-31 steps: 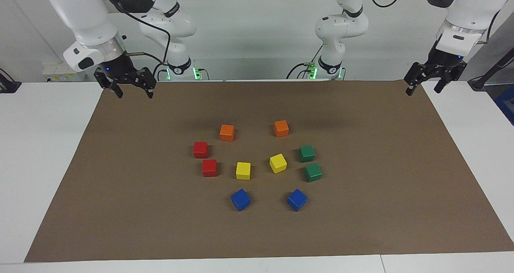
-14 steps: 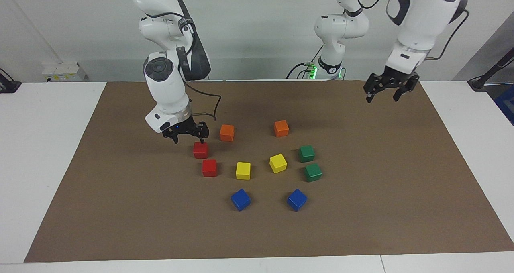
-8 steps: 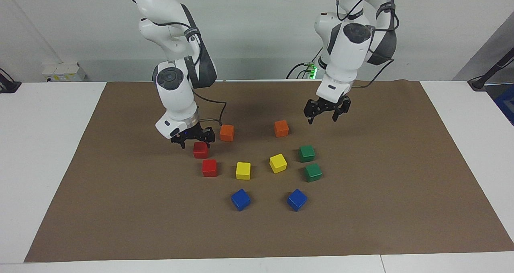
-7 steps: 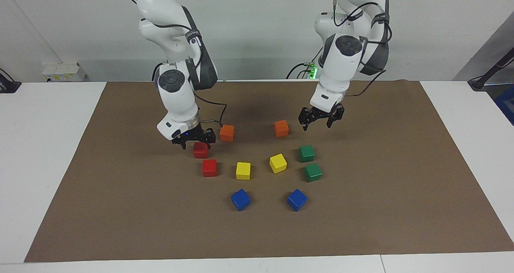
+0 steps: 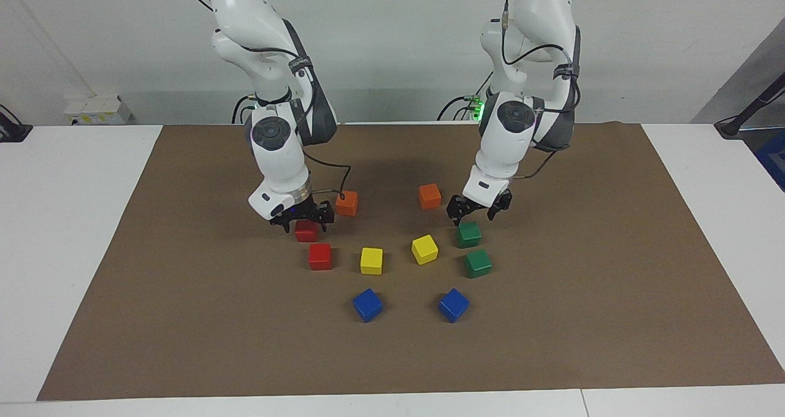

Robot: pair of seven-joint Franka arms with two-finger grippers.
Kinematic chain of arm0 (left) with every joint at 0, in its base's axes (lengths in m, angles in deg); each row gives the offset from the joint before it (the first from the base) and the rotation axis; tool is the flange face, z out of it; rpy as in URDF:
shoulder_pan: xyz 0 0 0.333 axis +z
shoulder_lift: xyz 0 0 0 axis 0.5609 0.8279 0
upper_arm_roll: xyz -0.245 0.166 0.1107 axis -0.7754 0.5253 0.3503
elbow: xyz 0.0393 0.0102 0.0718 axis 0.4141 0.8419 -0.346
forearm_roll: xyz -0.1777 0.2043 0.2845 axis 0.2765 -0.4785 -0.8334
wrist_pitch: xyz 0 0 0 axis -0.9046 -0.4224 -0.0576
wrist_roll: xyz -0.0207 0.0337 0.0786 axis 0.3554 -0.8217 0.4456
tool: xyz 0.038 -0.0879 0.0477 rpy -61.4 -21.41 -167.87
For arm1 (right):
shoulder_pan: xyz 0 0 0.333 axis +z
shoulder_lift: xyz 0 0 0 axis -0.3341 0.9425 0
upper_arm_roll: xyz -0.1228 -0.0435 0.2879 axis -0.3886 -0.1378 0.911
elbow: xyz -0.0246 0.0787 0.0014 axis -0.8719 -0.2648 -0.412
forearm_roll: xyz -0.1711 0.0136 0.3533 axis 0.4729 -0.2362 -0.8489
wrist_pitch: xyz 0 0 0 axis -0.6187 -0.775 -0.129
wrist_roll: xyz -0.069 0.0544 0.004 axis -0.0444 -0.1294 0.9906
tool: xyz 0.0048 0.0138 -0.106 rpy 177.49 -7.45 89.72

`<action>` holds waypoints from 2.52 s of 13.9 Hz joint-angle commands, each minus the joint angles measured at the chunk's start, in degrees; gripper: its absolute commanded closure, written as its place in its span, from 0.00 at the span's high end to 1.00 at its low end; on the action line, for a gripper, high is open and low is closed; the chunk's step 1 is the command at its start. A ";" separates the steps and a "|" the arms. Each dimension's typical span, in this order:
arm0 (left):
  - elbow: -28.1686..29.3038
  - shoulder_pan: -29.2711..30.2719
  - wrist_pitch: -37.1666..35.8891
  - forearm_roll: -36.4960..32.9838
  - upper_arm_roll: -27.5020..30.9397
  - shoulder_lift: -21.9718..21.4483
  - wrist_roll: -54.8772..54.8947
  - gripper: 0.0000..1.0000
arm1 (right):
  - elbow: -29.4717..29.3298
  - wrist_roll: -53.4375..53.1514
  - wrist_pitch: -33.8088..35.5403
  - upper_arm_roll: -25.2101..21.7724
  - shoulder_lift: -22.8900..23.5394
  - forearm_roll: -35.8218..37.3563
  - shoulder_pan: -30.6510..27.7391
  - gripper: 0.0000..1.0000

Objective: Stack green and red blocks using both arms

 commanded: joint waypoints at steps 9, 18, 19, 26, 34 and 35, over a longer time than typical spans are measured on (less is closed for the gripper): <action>-5.08 -1.26 1.41 -0.09 0.81 7.86 -1.02 1.00 | -14.41 9.93 19.01 -0.28 0.40 0.58 -6.71 0.00; -5.08 -1.43 0.80 -3.25 0.72 9.10 2.49 0.00 | -7.34 27.29 3.60 -0.19 1.54 0.40 -18.95 0.00; -5.17 -1.43 0.62 -3.17 0.72 9.10 2.41 0.00 | -6.72 27.03 2.45 -0.19 1.80 0.40 -18.95 0.00; -7.37 6.02 -7.10 -2.29 0.81 2.26 4.33 0.00 | -4.26 27.38 -0.02 -0.19 2.51 0.40 -19.56 0.00; -3.51 27.54 -10.20 -2.02 0.99 -1.18 34.10 0.00 | -2.85 27.56 -0.55 -0.19 2.60 0.40 -20.09 0.00; -2.55 29.66 -8.80 -2.02 0.90 -1.36 36.57 0.00 | -2.24 27.64 -1.33 -0.19 2.60 0.40 -20.61 0.01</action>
